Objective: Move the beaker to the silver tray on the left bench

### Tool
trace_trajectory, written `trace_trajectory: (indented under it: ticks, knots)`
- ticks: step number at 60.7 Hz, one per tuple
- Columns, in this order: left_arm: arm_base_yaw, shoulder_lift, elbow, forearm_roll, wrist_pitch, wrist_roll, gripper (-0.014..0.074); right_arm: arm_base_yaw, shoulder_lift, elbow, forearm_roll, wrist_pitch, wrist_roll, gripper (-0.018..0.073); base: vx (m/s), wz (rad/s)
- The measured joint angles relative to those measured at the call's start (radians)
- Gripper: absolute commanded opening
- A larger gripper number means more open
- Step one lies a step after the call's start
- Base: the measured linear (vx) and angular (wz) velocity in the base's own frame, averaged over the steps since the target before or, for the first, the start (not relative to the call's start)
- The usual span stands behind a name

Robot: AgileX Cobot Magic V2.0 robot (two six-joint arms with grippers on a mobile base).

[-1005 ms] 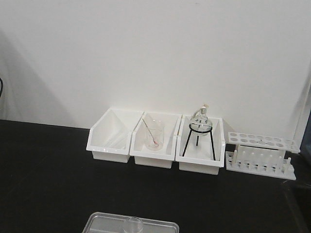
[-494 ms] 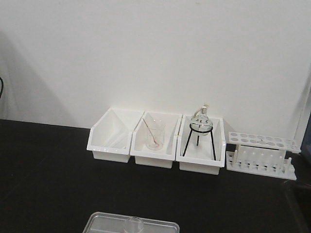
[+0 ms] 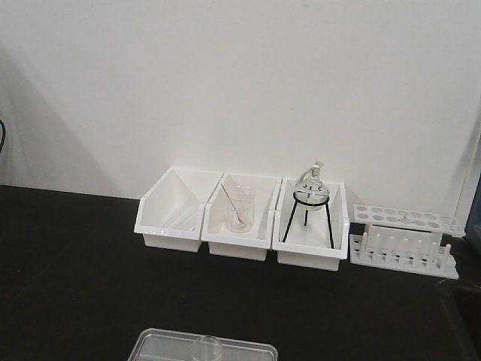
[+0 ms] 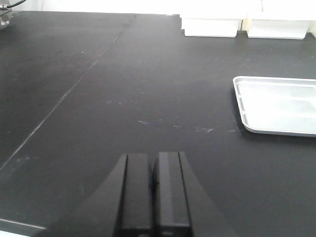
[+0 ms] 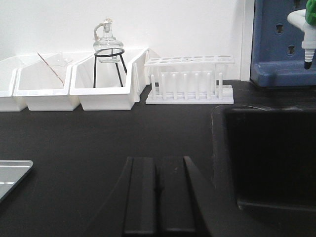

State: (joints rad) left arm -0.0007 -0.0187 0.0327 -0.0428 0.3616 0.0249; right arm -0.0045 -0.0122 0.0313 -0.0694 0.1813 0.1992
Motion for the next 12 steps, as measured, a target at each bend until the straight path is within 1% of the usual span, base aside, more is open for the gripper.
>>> trace_trajectory:
  ticks: [12]
  knots:
    - [0.0,0.0,0.0,0.0,0.0,0.0,0.0001,0.0,0.0,0.0,0.0,0.0,0.0,-0.0014,0.0,0.0]
